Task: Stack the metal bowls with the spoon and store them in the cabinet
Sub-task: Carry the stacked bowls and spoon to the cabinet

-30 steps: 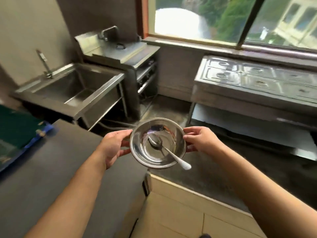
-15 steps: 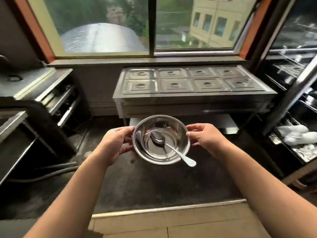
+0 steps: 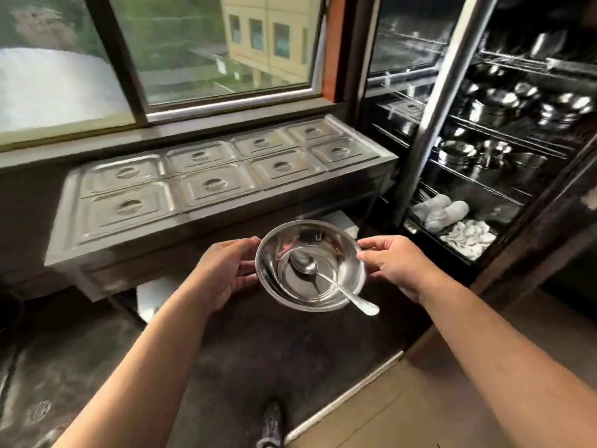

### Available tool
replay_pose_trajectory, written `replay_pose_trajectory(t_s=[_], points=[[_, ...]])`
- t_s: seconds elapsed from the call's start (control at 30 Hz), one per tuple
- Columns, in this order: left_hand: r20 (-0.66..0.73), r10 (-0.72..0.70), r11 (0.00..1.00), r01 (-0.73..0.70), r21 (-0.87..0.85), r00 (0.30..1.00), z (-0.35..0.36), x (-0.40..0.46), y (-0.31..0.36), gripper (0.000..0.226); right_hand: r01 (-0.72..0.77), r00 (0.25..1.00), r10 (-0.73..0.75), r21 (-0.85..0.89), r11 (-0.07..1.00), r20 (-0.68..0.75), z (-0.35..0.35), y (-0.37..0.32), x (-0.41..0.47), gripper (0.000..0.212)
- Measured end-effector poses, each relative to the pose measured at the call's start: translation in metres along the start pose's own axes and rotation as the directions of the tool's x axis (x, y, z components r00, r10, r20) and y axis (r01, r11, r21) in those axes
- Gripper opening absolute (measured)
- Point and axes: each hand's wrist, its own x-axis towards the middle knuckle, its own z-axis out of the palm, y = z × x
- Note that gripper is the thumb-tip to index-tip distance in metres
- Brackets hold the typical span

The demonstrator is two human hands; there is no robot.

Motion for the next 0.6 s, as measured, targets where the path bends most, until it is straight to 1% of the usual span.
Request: replay_pose_trajectory(t_s=[0.13,0.27,0.43,0.6], points=[[0.141,-0.047,0.999,0.043,0.029,0.989,0.028,0.085,0.030,0.018,-0.040,0.992,0.050,0.085,0.996,-0.118,-0.022,-0.013,0.051,0.021],[0.273,-0.092,0.995,0.080,0.058,0.958,0.061,0.154,0.065,0.019,-0.052,0.970,0.076,0.108,0.993,-0.232,-0.043,-0.030,0.092,0.031],[0.390,-0.036,0.995,-0.004,0.100,0.920,0.108,0.232,0.105,0.024,-0.045,0.926,0.104,0.167,0.985,-0.364,-0.067,-0.049,0.131,0.037],[0.520,-0.059,0.986,-0.031,0.164,0.852,0.158,0.292,0.129,0.021,-0.043,0.874,0.135,0.203,0.978,-0.467,-0.096,-0.052,0.156,0.040]])
